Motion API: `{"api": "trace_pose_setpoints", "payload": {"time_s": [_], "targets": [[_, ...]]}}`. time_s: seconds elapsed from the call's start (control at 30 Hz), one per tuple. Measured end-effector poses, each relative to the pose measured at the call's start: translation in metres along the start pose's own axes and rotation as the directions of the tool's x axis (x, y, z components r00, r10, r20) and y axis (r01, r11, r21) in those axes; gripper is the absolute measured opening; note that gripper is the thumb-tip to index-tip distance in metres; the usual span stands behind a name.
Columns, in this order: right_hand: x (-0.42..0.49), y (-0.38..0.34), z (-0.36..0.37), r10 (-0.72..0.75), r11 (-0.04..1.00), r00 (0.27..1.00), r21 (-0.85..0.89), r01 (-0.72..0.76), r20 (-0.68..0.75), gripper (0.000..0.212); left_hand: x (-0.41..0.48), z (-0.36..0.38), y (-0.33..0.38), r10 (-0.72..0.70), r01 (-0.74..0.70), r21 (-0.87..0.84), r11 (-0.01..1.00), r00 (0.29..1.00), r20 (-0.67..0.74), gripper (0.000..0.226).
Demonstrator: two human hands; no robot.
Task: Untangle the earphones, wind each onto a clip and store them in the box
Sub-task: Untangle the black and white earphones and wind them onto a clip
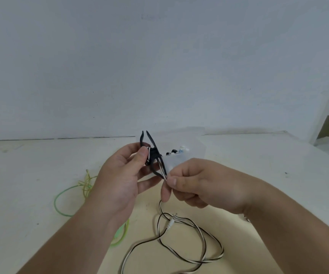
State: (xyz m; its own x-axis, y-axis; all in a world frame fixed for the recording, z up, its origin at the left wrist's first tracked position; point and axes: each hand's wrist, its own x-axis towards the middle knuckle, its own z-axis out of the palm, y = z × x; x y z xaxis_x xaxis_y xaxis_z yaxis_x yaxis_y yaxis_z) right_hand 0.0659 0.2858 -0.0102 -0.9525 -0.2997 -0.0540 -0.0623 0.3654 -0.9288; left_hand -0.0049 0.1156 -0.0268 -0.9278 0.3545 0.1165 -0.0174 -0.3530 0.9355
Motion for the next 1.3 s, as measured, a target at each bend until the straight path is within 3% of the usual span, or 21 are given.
{"api": "trace_pose_setpoints", "payload": {"time_s": [0.1, 0.23, 0.33, 0.4, 0.6, 0.77, 0.9, 1.03, 1.23, 1.3], "targets": [[-0.003, -0.005, -0.003, -0.052, 0.997, 0.998, 0.052, 0.051, 0.027, 0.03, -0.002, 0.002, -0.003, 0.026, -0.027, 0.103, 0.994, 1.0, 0.011, 0.011], [-0.005, -0.012, -0.01, -0.142, 0.98, 0.973, 0.112, 0.164, -0.181, 0.028, -0.005, 0.004, -0.008, 0.11, -0.162, 0.428, 0.889, 0.984, 0.143, 0.014], [-0.01, -0.015, -0.015, -0.184, 0.977, 0.89, -0.178, 0.119, -0.417, 0.031, -0.011, 0.008, -0.007, 0.021, -0.126, 0.435, 0.892, 0.971, 0.238, 0.015], [-0.011, -0.016, -0.018, -0.232, 0.956, 0.818, -0.277, 0.093, -0.526, 0.032, -0.014, 0.01, -0.007, -0.057, -0.074, 0.424, 0.903, 0.955, 0.29, 0.015], [-0.005, -0.008, -0.021, -0.145, 0.988, 0.766, -0.137, 0.076, -0.626, 0.028, -0.017, 0.012, -0.003, -0.101, 0.003, 0.288, 0.958, 0.94, 0.326, 0.016], [0.001, -0.003, -0.02, -0.125, 0.989, 0.736, -0.028, 0.143, -0.665, 0.031, -0.014, 0.011, -0.005, -0.11, 0.024, 0.277, 0.961, 0.947, 0.301, 0.016], [0.002, -0.001, -0.016, -0.049, 0.996, 0.781, -0.085, -0.005, -0.623, 0.032, -0.017, 0.013, -0.003, -0.064, 0.001, 0.173, 0.985, 0.931, 0.358, 0.026], [0.003, 0.005, -0.012, 0.071, 0.986, 0.923, -0.114, -0.123, -0.378, 0.037, -0.012, 0.011, -0.003, 0.087, -0.107, 0.079, 0.991, 0.97, 0.226, 0.018], [0.001, 0.003, 0.001, 0.037, 0.993, 0.991, -0.107, -0.051, -0.131, 0.036, -0.005, 0.006, -0.001, 0.055, -0.052, -0.027, 0.998, 0.992, 0.114, 0.022], [-0.002, 0.001, -0.001, 0.035, 0.993, 0.998, -0.111, -0.041, -0.057, 0.034, -0.002, 0.003, -0.001, 0.044, -0.045, 0.017, 0.999, 0.997, 0.064, 0.015]]}}
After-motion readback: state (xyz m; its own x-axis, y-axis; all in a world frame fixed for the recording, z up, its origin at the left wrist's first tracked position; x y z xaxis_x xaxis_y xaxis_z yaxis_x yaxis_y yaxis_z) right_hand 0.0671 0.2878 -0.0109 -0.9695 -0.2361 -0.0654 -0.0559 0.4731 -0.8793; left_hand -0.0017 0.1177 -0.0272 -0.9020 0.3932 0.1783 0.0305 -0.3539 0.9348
